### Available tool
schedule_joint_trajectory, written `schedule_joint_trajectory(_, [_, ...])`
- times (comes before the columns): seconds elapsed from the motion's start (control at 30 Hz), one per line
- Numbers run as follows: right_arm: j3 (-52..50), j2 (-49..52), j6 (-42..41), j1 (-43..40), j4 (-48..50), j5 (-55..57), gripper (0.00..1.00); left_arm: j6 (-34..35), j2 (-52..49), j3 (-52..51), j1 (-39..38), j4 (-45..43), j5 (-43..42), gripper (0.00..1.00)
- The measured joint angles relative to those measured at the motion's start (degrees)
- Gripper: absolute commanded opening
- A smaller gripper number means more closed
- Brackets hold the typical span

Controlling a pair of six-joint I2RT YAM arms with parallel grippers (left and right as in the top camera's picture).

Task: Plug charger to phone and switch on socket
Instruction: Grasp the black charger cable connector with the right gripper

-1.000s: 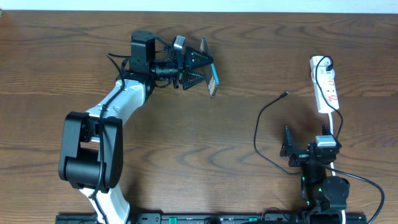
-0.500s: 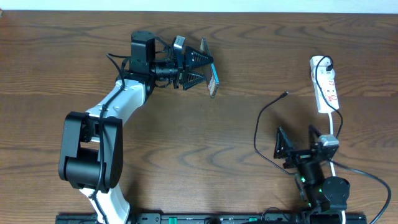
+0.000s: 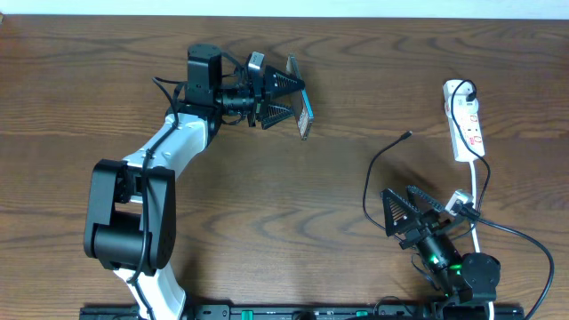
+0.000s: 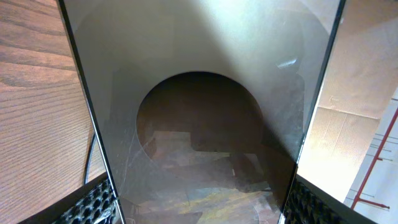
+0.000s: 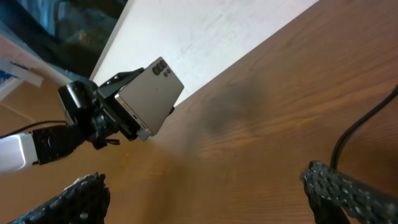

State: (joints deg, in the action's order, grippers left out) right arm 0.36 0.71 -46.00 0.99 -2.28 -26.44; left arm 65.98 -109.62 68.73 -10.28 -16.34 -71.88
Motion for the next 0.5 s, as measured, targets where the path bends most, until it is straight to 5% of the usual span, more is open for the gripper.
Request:
schedule_joint_trajectory(0.27, [1.1,0.1,7.8,0.0,-3.4,-2.3,0.99,0.0,0.0,0.0,0.0,0.0,0.0,0.54])
schedule_joint_trajectory(0.5, [13.0,1.8,18.4,0.0,-26.8,0.4,0.99,0.2,0.0,0.0,0.0,0.0,0.0,0.54])
